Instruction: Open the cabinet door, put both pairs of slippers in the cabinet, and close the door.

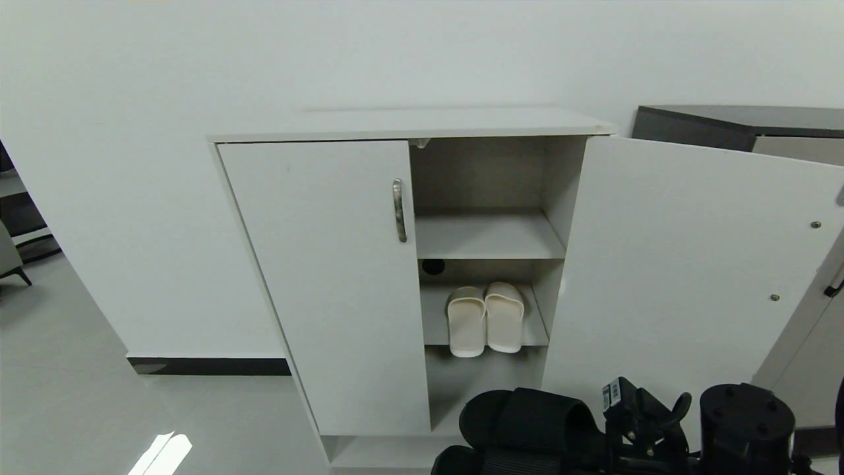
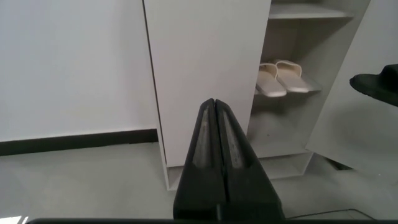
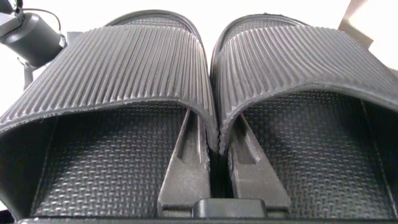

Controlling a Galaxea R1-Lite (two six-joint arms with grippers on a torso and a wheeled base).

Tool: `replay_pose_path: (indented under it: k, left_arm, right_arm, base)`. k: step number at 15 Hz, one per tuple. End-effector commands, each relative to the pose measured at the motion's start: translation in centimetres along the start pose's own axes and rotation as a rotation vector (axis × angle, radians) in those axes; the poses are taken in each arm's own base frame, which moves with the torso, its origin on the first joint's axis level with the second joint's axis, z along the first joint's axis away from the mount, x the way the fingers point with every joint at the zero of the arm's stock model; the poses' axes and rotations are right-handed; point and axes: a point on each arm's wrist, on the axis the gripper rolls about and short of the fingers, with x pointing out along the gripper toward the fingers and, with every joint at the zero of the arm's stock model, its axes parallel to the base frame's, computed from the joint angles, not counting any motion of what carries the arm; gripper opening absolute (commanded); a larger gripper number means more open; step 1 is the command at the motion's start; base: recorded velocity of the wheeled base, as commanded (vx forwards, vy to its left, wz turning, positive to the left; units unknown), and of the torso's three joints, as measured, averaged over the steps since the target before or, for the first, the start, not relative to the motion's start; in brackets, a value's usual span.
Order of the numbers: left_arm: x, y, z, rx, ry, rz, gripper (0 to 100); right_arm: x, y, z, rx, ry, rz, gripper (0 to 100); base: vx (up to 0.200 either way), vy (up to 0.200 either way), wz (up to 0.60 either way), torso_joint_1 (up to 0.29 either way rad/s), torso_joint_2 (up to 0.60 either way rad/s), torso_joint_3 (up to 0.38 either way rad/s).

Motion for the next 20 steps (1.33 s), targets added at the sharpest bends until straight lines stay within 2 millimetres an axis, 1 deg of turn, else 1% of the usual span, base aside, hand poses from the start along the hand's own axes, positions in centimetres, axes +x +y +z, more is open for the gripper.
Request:
replay_pose_path:
  k: [1, 5, 7, 9, 10, 11, 12, 13, 14, 15, 16, 17, 18, 19, 20]
  left_arm:
    - [0.0, 0.0, 0.0, 0.0, 0.001, 0.0, 0]
    - [0.0, 0.0, 0.0, 0.0, 0.001, 0.0, 0]
    - [0.0, 0.0, 0.0, 0.0, 0.002, 0.0, 0]
    - [0.0, 0.0, 0.0, 0.0, 0.001, 0.0, 0]
    - [0.0, 0.0, 0.0, 0.0, 0.001, 0.0, 0]
    - [0.0, 0.0, 0.0, 0.004, 0.002, 0.0, 0]
    - [0.0, 0.0, 0.0, 0.007, 0.001, -0.002, 0]
    - [0.0, 0.0, 0.0, 0.007, 0.002, -0.002, 0]
    - [0.0, 0.0, 0.0, 0.007, 0.001, -0.002, 0]
    - [0.0, 0.0, 0.0, 0.007, 0.001, 0.0, 0]
    - [0.0, 0.0, 0.0, 0.007, 0.001, -0.002, 0]
    - [0.0, 0.0, 0.0, 0.007, 0.002, -0.002, 0]
    - [0.0, 0.0, 0.0, 0.007, 0.001, -0.002, 0]
    - [0.0, 0.0, 0.0, 0.007, 0.001, -0.002, 0]
    - [0.0, 0.0, 0.0, 0.007, 0.001, -0.002, 0]
  right_arm:
    - [0.0, 0.0, 0.0, 0.002, 0.0, 0.001, 0]
    - [0.0, 0.0, -0.1, 0.003, 0.003, 0.001, 0]
    - [-0.4, 1.0, -1.0, -0.072, 0.049, 0.023, 0]
    - [-0.4, 1.1, -1.0, -0.11, 0.049, 0.021, 0]
    - [0.4, 0.8, 0.7, -0.095, -0.032, -0.029, 0]
    - [2.8, 1.2, 3.2, -0.012, -0.141, -0.113, 0]
    - [5.5, 1.3, 5.9, 0.089, -0.188, -0.267, 0]
    - [6.7, 1.3, 7.4, 0.114, -0.155, -0.389, 0]
    - [7.9, 1.5, 9.9, 0.168, -0.054, -0.512, 0]
    - [8.1, 2.4, 12.6, 0.248, -0.042, -0.532, 0]
    - [8.2, 3.0, 14.9, 0.284, -0.046, -0.609, 0]
    - [8.2, 3.1, 16.5, 0.275, -0.065, -0.7, 0]
    - [8.5, 3.0, 17.2, 0.267, -0.084, -0.755, 0]
    - [8.8, 3.0, 18.5, 0.233, -0.127, -0.816, 0]
    - [9.4, 2.7, 18.7, 0.199, -0.139, -0.884, 0]
  base:
    - [0.0, 0.0, 0.0, -0.066, 0.24, 0.183]
    - [0.0, 0.0, 0.0, -0.013, 0.07, 0.048]
    - [0.0, 0.0, 0.0, 0.0, 0.0, 0.0]
    - [0.0, 0.0, 0.0, 0.0, 0.0, 0.0]
    - [0.0, 0.0, 0.0, 0.0, 0.0, 0.0]
    - [0.0, 0.0, 0.0, 0.0, 0.0, 0.0]
    - [0.0, 0.0, 0.0, 0.0, 0.0, 0.0]
    - [0.0, 0.0, 0.0, 0.0, 0.0, 0.0]
    - [0.0, 0.0, 0.0, 0.0, 0.0, 0.0]
    - [0.0, 0.0, 0.0, 0.0, 0.0, 0.0]
    - [0.0, 0.0, 0.0, 0.0, 0.0, 0.0]
    - [0.0, 0.0, 0.0, 0.0, 0.0, 0.0]
    - [0.0, 0.0, 0.0, 0.0, 0.0, 0.0]
    - [0.0, 0.0, 0.0, 0.0, 0.0, 0.0]
    - [0.0, 0.0, 0.0, 0.0, 0.0, 0.0]
